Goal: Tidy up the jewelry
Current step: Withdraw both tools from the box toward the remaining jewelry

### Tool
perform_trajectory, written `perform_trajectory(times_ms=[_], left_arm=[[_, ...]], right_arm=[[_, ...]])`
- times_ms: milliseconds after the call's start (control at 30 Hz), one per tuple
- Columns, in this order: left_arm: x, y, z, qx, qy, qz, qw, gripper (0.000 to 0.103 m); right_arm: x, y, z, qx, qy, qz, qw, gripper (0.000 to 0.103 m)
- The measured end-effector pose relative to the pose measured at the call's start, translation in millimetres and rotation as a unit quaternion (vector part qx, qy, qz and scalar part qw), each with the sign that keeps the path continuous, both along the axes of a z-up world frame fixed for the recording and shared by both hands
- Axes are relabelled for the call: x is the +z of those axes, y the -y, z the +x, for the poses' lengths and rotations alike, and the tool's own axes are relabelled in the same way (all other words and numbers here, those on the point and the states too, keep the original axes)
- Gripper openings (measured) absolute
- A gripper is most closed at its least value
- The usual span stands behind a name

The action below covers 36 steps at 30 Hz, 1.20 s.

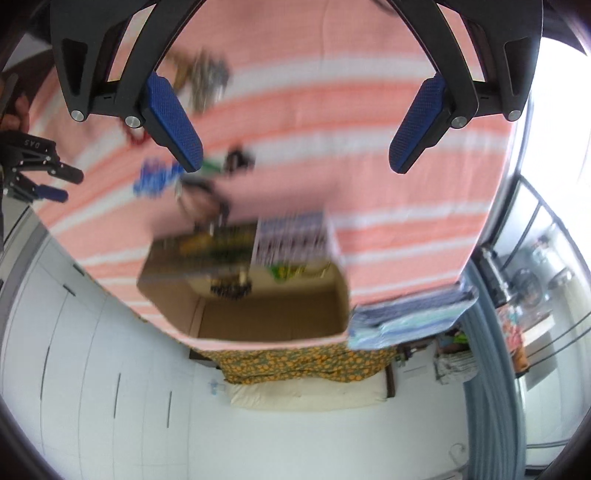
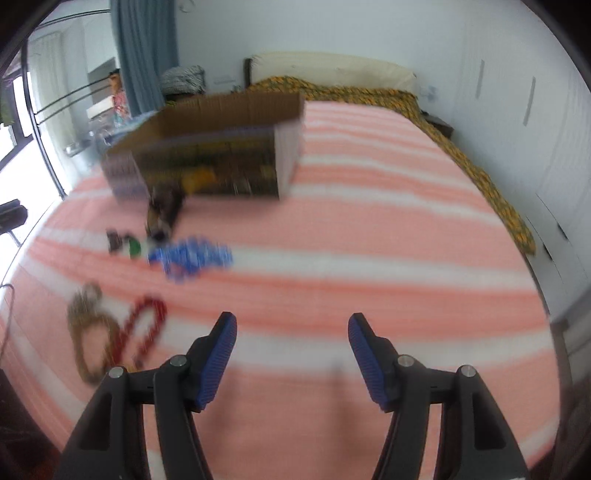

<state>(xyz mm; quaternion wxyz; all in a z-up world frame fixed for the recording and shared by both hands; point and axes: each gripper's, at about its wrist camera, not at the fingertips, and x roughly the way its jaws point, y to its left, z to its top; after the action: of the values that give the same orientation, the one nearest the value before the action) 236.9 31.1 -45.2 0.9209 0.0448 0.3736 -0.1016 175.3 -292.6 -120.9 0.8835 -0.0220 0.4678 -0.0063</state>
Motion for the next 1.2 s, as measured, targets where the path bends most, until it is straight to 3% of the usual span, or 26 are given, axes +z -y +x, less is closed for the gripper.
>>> perform_trajectory(times_ms=[67,133,267,400,533,1200], left_arm=[[-15.0,-7.3,-28.4,0.009,-0.012,0.005,0.9999,0.101],[-28.9,-9.6,-47.2,0.015,-0.028,0.001,0.9995,0.101],[-65.4,-7.5,-69.6,0.017,-0.066,-0.025,0.9973,0.101],[-88.7,4.3,-81.3,0.026,-0.067,-0.004,0.9974,0.101],[-98.5,14.8,-83.0,0.027,-0.064,0.021,0.9973,0.103],[-101.3,16.8,-91.7,0.069,-0.038,0.007,0.9969,0.103]], right_arm=[[-12.6,2.1,-20.6,-0.017,-0.006,-0.004,1.0,0.064],[-12.6,-1.1,-40.1,-0.027,0.021,-0.017,0.999,0.065],[-13.0,-2.6,-44.0,-0.058,0.038,-0.014,0.997,0.065],[-14.0,-4.7,-43.6,-0.069,0.048,-0.013,0.996,0.072],[-16.0,-4.8,-44.7,-0.071,0.052,-0.011,0.996,0.074],[-13.3,-2.4,-51.2,-0.05,0.055,-0.013,0.997,0.075]])
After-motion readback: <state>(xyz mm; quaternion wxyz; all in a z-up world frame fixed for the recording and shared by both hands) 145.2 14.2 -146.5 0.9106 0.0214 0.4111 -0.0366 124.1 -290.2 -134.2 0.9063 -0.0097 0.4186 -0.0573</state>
